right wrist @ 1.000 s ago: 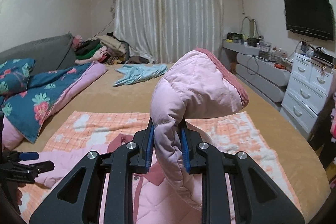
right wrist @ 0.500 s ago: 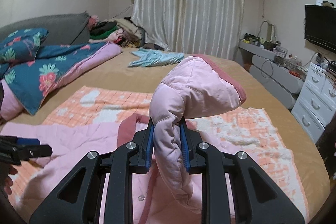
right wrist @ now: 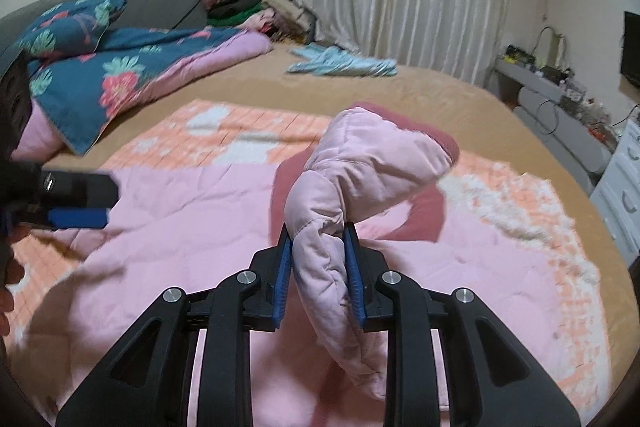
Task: Fold large clothes
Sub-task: 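Carry the sleeve across the jacket body toward the other sleeve, then lay the sleeve on the jacket front and open the right tool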
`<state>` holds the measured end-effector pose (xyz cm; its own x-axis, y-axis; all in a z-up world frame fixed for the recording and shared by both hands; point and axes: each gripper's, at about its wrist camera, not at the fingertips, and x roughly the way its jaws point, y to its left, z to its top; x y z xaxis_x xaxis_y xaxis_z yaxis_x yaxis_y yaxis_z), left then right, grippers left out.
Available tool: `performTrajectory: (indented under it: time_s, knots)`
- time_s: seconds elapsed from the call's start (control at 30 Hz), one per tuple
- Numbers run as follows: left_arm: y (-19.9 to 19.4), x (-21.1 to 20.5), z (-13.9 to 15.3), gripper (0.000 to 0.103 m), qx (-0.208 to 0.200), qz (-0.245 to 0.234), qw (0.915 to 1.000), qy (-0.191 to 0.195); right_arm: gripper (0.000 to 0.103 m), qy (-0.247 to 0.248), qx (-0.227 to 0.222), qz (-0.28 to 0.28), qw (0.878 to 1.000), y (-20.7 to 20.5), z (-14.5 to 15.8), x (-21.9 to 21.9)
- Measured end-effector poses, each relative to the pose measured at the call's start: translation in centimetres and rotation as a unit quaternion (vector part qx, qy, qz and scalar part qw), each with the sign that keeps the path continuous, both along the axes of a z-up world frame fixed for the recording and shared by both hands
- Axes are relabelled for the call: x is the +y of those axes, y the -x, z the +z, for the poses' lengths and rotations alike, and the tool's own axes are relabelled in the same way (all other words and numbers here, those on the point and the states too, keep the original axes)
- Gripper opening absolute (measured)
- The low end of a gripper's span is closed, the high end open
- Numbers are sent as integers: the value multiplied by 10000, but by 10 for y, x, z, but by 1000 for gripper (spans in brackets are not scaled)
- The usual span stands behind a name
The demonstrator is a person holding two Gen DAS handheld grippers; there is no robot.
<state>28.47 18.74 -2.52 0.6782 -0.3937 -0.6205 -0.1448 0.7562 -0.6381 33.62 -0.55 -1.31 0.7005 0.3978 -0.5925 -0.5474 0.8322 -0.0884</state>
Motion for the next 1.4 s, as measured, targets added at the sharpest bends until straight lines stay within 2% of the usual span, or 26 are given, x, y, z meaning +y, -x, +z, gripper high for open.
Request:
performTrajectory:
  time_s: [0.33,0.5,0.63,0.77,0.83,0.87,0.93,1.03,1.07,1.13,1.27,1.4]
  knots:
    - [-3,10,-18,94,44,62,9980,624,38,-260,687,581,9956,21,-31,22]
    - [-6,8,-35,94,264,-70,9948,977,59,-157,1066,926,9899,32,-47,38]
    - [-9,1,-54,94,576,-210,9914,1158,75,-292,1333,1037,9852,45,-48,29]
    - [-11,-9,-66,94,770,-266,9922,944,77,-399,1318,931,9861,54,-36,-2]
    - [-11,-14,-67,92,791,-289,9935,768,77,-491,1279,660,9884,53,-29,-29]
    - [-11,-16,-67,85,783,-299,9947,598,77,-504,1277,496,9893,50,-27,-41]
    - [-10,-22,-67,50,776,-340,9958,356,77,-529,1276,182,9903,42,-25,-65]
    - [-11,-29,-69,27,723,-504,9960,135,77,-482,1233,-348,9906,26,-23,-101]
    - [-10,-31,-66,22,616,-568,9965,44,77,-439,1200,-609,9899,20,-22,-116]
    - [-10,-33,-60,16,460,-617,9969,-146,77,-413,1189,-943,9876,7,-21,-137]
    - [-8,-29,-40,15,114,-556,9965,-621,77,-591,1339,-1424,9789,-17,-20,-169]
    - [-10,-28,-43,16,139,-601,9927,-1032,79,-762,1760,-1594,9684,-39,-30,-181]
